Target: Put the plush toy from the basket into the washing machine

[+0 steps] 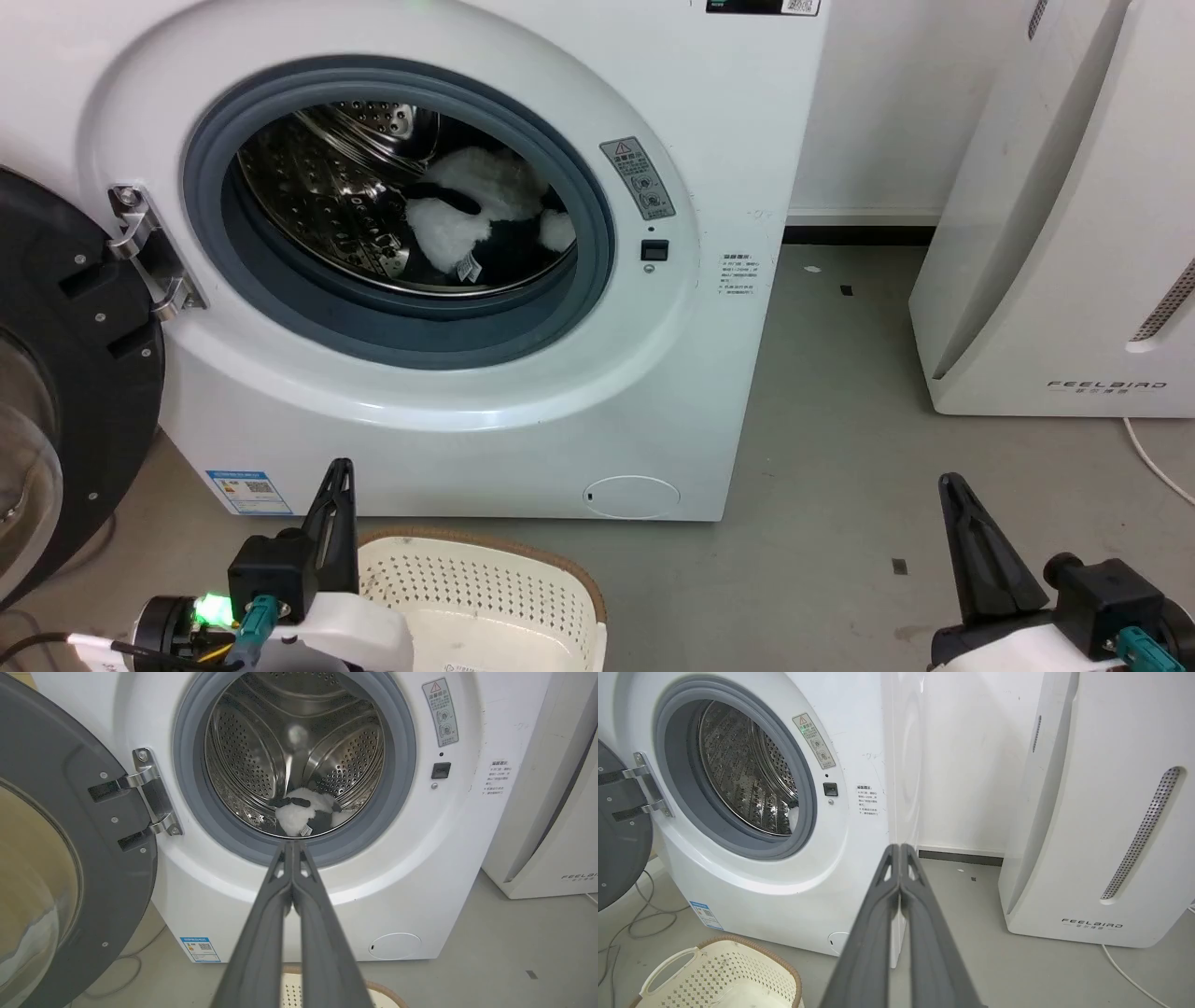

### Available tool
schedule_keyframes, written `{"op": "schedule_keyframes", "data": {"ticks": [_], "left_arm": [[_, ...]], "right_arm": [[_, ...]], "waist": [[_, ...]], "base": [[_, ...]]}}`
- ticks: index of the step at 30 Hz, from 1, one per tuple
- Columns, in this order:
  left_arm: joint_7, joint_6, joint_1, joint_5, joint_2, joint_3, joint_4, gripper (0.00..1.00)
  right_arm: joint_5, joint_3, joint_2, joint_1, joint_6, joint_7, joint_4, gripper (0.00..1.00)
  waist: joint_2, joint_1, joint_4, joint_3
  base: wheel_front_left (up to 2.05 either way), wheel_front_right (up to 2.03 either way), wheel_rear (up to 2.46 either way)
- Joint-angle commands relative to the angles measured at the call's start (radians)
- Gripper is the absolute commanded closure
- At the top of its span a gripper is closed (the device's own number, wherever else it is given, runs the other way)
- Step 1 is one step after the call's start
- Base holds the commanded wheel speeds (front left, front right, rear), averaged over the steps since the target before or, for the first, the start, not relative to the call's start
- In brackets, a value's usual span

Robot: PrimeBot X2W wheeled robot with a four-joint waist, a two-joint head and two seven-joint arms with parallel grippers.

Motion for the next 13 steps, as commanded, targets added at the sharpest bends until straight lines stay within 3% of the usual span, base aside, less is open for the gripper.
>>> {"op": "schedule_keyframes", "data": {"ticks": [1, 13], "left_arm": [[0.005, -0.006, 0.007, 0.009, -0.003, 0.005, -0.008, 1.0], [0.029, -0.017, 0.008, 0.015, -0.014, 0.012, -0.023, 1.0]], "right_arm": [[-0.01, -0.001, 0.0, -0.02, 0.0, 0.005, 0.005, 1.0], [-0.021, -0.001, 0.0, -0.031, 0.0, 0.029, 0.01, 1.0]], "waist": [[0.0, 0.0, 0.0, 0.0], [0.0, 0.0, -0.004, 0.001]], "base": [[0.0, 0.0, 0.0], [0.0, 0.0, 0.0]]}}
